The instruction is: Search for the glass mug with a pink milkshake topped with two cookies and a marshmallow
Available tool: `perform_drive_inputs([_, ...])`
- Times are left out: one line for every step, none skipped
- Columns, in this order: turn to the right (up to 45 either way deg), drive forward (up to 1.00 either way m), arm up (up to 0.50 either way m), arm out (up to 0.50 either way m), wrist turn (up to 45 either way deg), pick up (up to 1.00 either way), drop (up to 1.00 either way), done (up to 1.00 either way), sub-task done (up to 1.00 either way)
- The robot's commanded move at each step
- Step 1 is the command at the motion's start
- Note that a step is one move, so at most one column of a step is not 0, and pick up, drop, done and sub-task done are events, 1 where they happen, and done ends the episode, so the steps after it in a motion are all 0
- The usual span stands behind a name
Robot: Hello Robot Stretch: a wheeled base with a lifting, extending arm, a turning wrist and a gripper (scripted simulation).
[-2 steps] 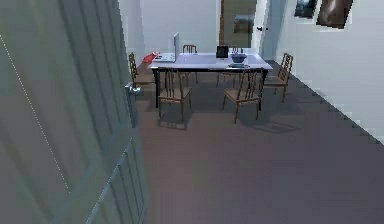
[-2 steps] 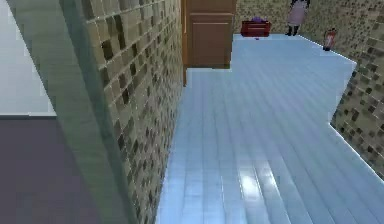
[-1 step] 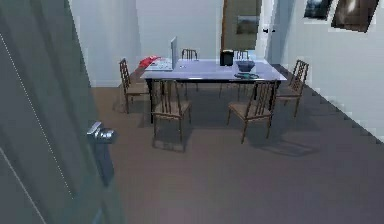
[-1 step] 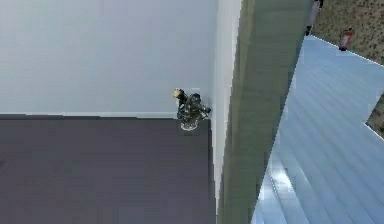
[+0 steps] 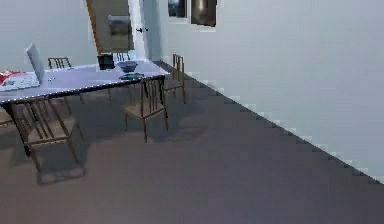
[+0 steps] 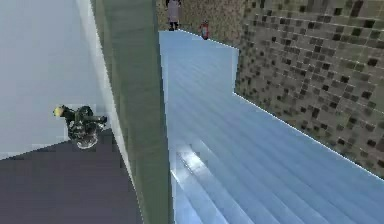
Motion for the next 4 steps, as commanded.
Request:
perform_drive_inputs([0.0, 1.0, 0.0, 0.0, 0.0, 0.0, 0.0, 0.0, 0.0])
perform_drive_inputs([3.0, 0.0, 0.0, 0.0, 0.0, 0.0, 0.0, 0.0, 0.0])
perform_drive_inputs([0.0, 1.0, 0.0, 0.0, 0.0, 0.0, 0.0, 0.0, 0.0])
perform_drive_inputs([0.0, 1.0, 0.0, 0.0, 0.0, 0.0, 0.0, 0.0, 0.0])
